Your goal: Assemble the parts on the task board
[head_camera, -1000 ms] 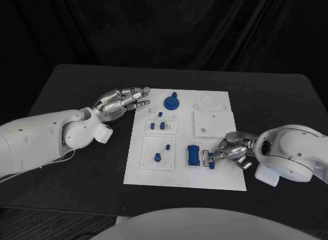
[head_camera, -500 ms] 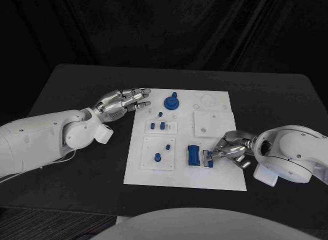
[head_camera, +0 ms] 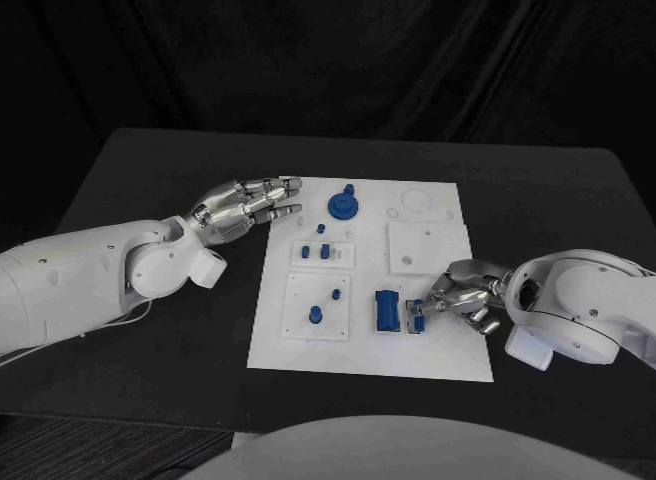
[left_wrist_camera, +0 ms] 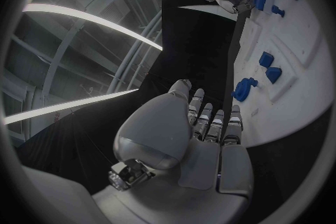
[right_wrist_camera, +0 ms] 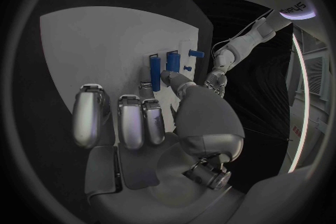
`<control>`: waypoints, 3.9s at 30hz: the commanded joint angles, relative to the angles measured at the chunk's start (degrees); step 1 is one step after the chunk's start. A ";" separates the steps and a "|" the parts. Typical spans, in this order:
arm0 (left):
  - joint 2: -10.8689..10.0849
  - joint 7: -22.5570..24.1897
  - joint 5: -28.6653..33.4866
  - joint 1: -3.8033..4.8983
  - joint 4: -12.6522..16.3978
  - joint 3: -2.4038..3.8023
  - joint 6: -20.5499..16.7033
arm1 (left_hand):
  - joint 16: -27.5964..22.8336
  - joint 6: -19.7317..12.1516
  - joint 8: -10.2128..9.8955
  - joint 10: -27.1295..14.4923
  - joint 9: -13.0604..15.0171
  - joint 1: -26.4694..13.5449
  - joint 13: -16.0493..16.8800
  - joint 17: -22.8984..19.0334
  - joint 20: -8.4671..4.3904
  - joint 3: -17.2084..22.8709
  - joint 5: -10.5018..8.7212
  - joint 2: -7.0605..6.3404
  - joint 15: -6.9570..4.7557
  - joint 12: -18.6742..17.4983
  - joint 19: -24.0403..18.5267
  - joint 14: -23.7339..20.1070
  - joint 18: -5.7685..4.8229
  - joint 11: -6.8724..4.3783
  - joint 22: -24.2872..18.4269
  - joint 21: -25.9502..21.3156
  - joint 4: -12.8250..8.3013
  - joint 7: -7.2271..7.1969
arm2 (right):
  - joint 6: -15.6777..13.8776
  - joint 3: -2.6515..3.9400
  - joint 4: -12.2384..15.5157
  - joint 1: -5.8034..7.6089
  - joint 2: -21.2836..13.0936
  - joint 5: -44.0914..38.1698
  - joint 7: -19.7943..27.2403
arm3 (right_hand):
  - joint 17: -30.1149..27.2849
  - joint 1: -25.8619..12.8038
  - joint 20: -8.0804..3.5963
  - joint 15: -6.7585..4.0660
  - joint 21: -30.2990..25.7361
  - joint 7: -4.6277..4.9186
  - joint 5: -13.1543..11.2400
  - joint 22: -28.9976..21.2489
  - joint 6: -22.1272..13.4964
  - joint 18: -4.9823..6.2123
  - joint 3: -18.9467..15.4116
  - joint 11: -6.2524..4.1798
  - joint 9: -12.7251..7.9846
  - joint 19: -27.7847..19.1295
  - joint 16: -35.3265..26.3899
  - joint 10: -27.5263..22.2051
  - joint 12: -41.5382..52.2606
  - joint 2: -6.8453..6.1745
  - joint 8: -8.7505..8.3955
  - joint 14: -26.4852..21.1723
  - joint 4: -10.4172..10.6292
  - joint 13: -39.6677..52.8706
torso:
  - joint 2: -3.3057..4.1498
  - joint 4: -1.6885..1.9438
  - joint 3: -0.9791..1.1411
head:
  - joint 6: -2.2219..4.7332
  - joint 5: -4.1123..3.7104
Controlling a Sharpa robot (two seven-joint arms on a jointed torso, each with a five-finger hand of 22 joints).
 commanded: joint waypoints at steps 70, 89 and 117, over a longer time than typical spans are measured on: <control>-0.80 17.59 -11.24 -4.20 2.44 0.03 -17.03 | -5.08 -12.20 -6.88 -10.86 -1.25 -9.62 -1.82 -1.47 -8.07 -9.08 -22.71 -2.96 -8.31 -5.97 -7.34 -5.45 0.33 -12.90 -9.07 -3.73 5.77 -11.04 | -18.20 -0.01 -9.16 -1.98 1.36 24.11 68.02 | -72.46 2.04 11.70 11.75 -76.04 -7.59 -20.10 -70.33 -33.92 2.29 -38.71 5.13 -16.86 -83.39 -82.10 -76.57 -79.46 11.05 -13.68 -79.40 18.10 -62.60 | -2.08 -0.79 0.26 | -0.01 -0.42; -0.03 9.16 -11.43 -6.47 3.11 0.03 -19.06 | -5.08 -20.38 -9.53 -11.23 -3.33 -35.12 -2.57 -1.47 -12.39 -3.70 -26.91 -7.07 -6.05 -9.47 -7.34 -5.45 -2.93 -14.05 -9.07 -3.73 0.48 -12.83 | -16.98 0.02 -15.36 -5.07 5.34 24.05 67.22 | -74.91 -19.16 4.20 4.03 -76.53 -4.09 -22.96 -74.91 -44.49 2.82 -29.32 -0.01 -24.56 -84.14 -85.51 -83.73 -84.13 7.64 -16.53 -83.88 11.07 -74.94 | -4.86 -1.25 0.54 | 0.06 0.35; 3.08 1.39 3.52 -8.59 13.85 10.94 -57.98 | -5.08 -30.61 -9.53 -11.23 -3.33 -70.15 -2.57 -1.47 -12.39 7.24 -32.23 -12.84 -6.05 -9.47 -7.34 -5.45 -9.75 -5.14 -9.07 -3.73 -10.99 -6.04 | -36.91 11.95 -20.46 -9.93 18.21 45.83 58.57 | -74.91 -56.75 -2.16 4.03 -76.53 -4.09 -30.35 -74.91 -55.85 -2.68 -19.87 -0.01 -24.56 -84.14 -85.51 -83.73 -89.85 2.18 -16.53 -83.88 1.39 -74.94 | -11.36 -4.46 2.03 | 15.49 -0.44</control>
